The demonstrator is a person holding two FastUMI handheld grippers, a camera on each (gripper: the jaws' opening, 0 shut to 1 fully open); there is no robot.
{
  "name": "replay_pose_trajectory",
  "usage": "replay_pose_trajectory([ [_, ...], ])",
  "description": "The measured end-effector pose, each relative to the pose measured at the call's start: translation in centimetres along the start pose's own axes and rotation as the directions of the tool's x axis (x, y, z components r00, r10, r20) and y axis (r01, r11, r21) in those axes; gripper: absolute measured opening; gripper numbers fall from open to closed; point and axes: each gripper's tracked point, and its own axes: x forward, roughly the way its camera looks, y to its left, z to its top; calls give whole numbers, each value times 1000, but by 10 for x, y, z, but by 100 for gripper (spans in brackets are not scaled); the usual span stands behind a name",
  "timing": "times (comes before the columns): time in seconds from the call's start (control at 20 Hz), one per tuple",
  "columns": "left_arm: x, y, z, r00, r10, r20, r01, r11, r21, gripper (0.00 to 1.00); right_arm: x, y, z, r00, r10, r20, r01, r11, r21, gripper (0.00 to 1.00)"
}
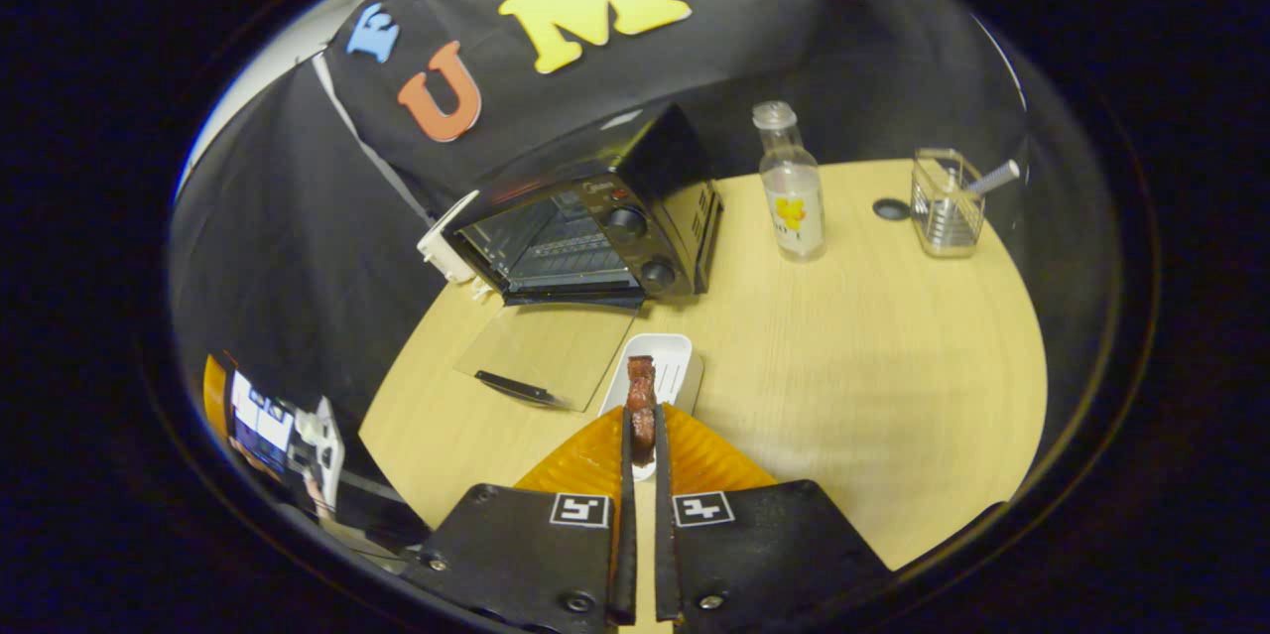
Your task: Open the electric oven with the left hand, put the food in, and close the electric oven.
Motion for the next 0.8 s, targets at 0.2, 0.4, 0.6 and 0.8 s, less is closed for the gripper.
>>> replay_pose_trajectory([
  [0.2,-6,9,-7,1000,2,12,-3,998,63,96,-14,36,12,990,-81,112,103,971,-214,10],
  [0.4,-14,10,-14,1000,-22,10,21,997,81,96,-10,81,18,974,-105,201,179,901,-396,8],
  [0.6,-19,33,-21,1000,-8,-1,8,997,74,96,12,129,28,961,-77,268,195,870,-452,8],
  [0.8,-23,63,-34,999,41,-32,-39,997,61,96,44,161,43,951,-56,303,197,866,-460,8],
])
